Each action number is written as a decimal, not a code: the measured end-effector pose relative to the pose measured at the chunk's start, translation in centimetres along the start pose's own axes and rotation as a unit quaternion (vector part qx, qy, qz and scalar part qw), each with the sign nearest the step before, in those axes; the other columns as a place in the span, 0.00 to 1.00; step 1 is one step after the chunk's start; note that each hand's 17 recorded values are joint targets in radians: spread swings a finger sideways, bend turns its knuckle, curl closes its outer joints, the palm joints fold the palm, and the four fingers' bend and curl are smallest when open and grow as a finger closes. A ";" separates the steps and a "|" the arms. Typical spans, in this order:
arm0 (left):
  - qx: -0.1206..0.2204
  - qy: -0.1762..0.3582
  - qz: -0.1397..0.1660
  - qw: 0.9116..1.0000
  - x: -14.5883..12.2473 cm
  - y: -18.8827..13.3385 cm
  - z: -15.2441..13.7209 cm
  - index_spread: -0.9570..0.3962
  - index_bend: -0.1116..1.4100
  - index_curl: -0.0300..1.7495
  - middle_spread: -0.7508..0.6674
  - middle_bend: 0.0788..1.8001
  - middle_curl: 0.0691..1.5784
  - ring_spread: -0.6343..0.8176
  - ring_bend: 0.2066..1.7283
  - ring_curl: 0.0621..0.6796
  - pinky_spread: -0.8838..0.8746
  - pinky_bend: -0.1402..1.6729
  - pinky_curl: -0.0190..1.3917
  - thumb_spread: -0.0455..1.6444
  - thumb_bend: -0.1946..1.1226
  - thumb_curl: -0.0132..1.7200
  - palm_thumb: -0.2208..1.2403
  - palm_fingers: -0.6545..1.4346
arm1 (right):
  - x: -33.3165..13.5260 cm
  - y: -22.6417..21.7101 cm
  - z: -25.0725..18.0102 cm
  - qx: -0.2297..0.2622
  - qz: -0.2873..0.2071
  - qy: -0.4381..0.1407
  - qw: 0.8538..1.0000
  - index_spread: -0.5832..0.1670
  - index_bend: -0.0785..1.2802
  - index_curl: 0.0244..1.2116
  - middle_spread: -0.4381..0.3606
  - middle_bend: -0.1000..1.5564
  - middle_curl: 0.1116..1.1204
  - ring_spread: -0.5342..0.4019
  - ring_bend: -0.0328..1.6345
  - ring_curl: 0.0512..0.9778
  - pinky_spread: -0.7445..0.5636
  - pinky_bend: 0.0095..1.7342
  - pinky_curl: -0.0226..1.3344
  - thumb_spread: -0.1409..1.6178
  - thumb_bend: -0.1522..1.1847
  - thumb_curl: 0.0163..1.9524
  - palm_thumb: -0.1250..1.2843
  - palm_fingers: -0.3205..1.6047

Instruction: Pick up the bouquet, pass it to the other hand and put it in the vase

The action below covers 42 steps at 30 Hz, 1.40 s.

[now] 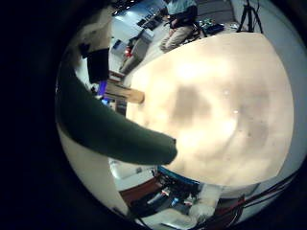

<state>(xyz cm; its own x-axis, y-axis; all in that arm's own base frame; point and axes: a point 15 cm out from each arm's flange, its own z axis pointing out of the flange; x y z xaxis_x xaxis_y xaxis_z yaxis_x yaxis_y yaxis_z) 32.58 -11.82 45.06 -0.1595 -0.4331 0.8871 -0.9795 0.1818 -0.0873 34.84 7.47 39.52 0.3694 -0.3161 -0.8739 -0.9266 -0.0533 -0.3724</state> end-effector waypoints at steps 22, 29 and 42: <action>-0.014 0.082 0.043 0.996 3.3 -1.1 1.8 0.92 0.17 0.17 0.84 0.09 0.17 0.78 0.24 0.21 0.76 0.21 0.24 0.48 0.12 0.20 0.29 0.35 | -5.9 2.1 8.6 -0.105 -0.048 -0.076 0.990 0.44 0.84 0.82 0.41 0.89 0.63 0.37 0.88 0.65 0.39 0.64 0.75 0.23 0.10 0.48 0.92 0.75; -0.019 0.084 0.052 0.995 4.2 -1.1 2.2 0.91 0.18 0.18 0.78 0.13 0.18 0.78 0.22 0.19 0.76 0.18 0.23 0.48 0.12 0.20 0.32 0.38 | -5.5 1.7 10.4 -0.109 -0.052 -0.062 0.991 0.44 0.84 0.82 0.41 0.89 0.63 0.37 0.88 0.65 0.39 0.64 0.76 0.23 0.10 0.48 0.92 0.75; 0.024 0.121 0.043 0.991 5.6 -2.3 1.9 0.70 0.16 0.18 0.35 0.47 0.35 0.23 0.50 0.41 0.36 0.37 0.25 0.56 0.19 0.22 0.58 0.79 | -3.9 -0.1 10.3 -0.076 -0.058 -0.023 0.995 0.44 0.83 0.82 0.41 0.88 0.62 0.36 0.86 0.65 0.38 0.65 0.80 0.41 0.10 0.46 0.86 0.74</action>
<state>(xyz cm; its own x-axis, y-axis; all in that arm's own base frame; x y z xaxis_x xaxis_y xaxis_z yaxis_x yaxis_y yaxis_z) 33.72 -16.34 49.41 -0.2141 -0.1922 0.9577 -0.9692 0.1643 -0.1837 34.20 18.52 39.74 0.4749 -0.2564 -0.8418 -0.8759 -0.2304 -0.4240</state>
